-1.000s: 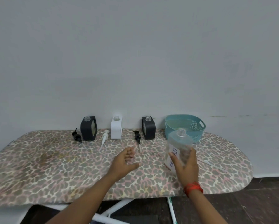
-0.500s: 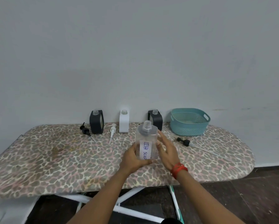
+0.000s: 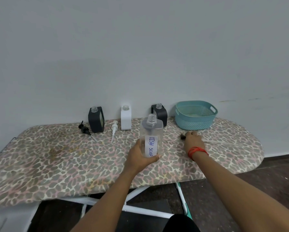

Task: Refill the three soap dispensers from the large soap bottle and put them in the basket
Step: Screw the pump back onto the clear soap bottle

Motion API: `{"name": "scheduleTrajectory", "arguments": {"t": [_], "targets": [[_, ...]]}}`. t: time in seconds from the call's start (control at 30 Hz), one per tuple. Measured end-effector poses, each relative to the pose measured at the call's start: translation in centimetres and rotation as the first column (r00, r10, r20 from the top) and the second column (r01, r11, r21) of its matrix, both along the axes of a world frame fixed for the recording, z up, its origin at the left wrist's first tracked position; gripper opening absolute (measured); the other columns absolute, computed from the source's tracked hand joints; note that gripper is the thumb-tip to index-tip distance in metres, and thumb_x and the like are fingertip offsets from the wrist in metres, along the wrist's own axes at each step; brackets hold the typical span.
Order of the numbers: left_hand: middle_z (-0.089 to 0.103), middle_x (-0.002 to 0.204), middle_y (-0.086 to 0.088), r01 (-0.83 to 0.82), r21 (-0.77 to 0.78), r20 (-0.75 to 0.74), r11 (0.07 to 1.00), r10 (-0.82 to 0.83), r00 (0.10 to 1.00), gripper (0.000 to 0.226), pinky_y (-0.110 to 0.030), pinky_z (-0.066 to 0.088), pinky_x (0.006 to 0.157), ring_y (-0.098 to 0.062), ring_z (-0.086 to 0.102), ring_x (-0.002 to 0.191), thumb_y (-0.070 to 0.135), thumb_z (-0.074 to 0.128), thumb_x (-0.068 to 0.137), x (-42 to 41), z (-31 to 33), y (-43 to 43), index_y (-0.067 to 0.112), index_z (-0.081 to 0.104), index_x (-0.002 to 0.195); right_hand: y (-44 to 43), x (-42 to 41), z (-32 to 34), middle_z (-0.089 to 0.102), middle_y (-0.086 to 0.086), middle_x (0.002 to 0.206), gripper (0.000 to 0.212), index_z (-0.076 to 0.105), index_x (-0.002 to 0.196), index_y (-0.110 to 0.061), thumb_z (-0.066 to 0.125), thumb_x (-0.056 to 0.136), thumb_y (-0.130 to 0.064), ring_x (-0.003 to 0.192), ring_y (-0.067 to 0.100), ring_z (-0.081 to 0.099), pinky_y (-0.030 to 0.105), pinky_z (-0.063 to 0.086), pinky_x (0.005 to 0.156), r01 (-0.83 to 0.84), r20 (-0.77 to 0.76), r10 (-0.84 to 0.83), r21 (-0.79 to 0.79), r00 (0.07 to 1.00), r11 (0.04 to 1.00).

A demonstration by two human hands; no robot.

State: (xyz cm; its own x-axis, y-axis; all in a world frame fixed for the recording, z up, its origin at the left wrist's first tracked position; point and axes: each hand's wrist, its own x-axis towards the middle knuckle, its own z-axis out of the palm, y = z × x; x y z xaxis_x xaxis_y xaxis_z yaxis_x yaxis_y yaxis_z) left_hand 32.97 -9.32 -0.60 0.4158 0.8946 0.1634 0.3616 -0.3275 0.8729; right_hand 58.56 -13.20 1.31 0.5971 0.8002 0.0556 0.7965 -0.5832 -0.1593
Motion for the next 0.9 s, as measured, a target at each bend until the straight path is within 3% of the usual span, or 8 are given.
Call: {"name": "scheduleTrajectory", "arguments": {"t": [0.07,0.17,0.27,0.33,0.43,0.53,0.7,0.9], "targets": [[0.063,0.114,0.016,-0.008,0.009,-0.007,1.0,0.009,1.0,0.08,-0.024,0.051,0.09,-0.006,0.062,0.108,0.049,0.095,0.061,0.0,-0.3,0.1,0.032,0.051,0.126,0.0,-0.8,-0.2,0.045,0.021,0.134,0.035,0.052,0.129,-0.001,0.037,0.097,0.0,0.118,0.036,0.05,0.044,0.048,0.095,-0.056,0.029,0.055,0.007,0.998,0.998],[0.063,0.112,0.018,-0.01,0.011,-0.012,1.0,0.01,1.0,0.078,-0.024,0.05,0.088,-0.005,0.062,0.106,0.047,0.095,0.062,0.1,-0.4,0.2,0.033,0.051,0.125,0.0,-2.1,0.6,0.049,0.019,0.128,0.029,0.056,0.12,0.0,0.04,0.096,0.004,0.108,0.033,0.057,0.039,0.05,0.088,-0.152,0.037,0.15,0.042,0.988,0.988],[0.065,0.114,0.015,-0.013,0.016,-0.012,1.0,0.013,1.0,0.078,-0.028,0.053,0.089,-0.006,0.063,0.106,0.047,0.095,0.061,0.1,-0.3,0.2,0.032,0.052,0.125,0.3,-3.6,3.9,0.055,0.017,0.117,0.019,0.056,0.116,-0.002,0.049,0.098,-0.004,0.101,0.032,0.059,0.039,0.047,0.081,-0.275,0.058,0.269,0.277,0.961,0.921],[0.065,0.114,0.015,-0.021,0.016,-0.008,1.0,0.021,1.0,0.079,-0.024,0.053,0.087,-0.002,0.063,0.104,0.046,0.096,0.061,0.1,-0.1,0.0,0.031,0.053,0.125,0.6,-4.7,7.8,0.061,0.015,0.109,0.02,0.058,0.114,-0.005,0.051,0.1,-0.018,0.098,0.031,0.058,0.041,0.048,0.081,-0.337,0.051,0.356,0.471,0.933,0.815],[0.065,0.108,0.019,-0.031,-0.003,0.011,1.0,0.031,0.999,0.076,-0.009,0.048,0.077,0.008,0.061,0.097,0.042,0.097,0.061,-0.2,0.3,-0.4,0.033,0.052,0.121,0.7,-6.4,14.3,0.066,0.008,0.106,0.024,0.061,0.114,-0.008,0.055,0.099,-0.026,0.094,0.021,0.059,0.029,0.044,0.08,-0.281,-0.012,0.433,0.743,0.902,0.607],[0.066,0.107,0.018,-0.042,-0.022,0.034,0.999,0.043,0.999,0.076,-0.014,0.052,0.076,0.007,0.063,0.097,0.042,0.097,0.06,-0.4,0.6,-0.5,0.033,0.052,0.119,0.2,-7.5,19.8,0.069,0.003,0.104,0.024,0.062,0.112,-0.01,0.057,0.098,-0.028,0.091,0.015,0.063,0.027,0.048,0.082,-0.137,-0.065,0.484,0.919,0.872,0.37],[0.063,0.109,0.016,-0.05,-0.038,0.032,0.998,0.051,0.998,0.077,-0.022,0.055,0.078,-0.002,0.064,0.099,0.039,0.097,0.06,-0.4,0.6,-0.5,0.032,0.049,0.12,-0.3,-9.0,24.6,0.069,-0.004,0.094,0.017,0.062,0.11,-0.012,0.055,0.1,-0.024,0.081,0.002,0.063,0.015,0.048,0.075,-0.024,-0.112,0.581,0.975,0.806,0.222],[0.065,0.112,0.011,-0.049,-0.035,0.013,0.998,0.049,0.999,0.076,-0.028,0.058,0.082,-0.009,0.066,0.101,0.041,0.096,0.059,-0.5,0.6,-0.3,0.032,0.049,0.118,-0.5,-10.1,26.9,0.068,-0.006,0.096,0.015,0.061,0.11,-0.015,0.055,0.1,-0.024,0.09,0.01,0.067,0.024,0.052,0.081,-0.034,-0.057,0.631,0.991,0.774,0.132]]}}
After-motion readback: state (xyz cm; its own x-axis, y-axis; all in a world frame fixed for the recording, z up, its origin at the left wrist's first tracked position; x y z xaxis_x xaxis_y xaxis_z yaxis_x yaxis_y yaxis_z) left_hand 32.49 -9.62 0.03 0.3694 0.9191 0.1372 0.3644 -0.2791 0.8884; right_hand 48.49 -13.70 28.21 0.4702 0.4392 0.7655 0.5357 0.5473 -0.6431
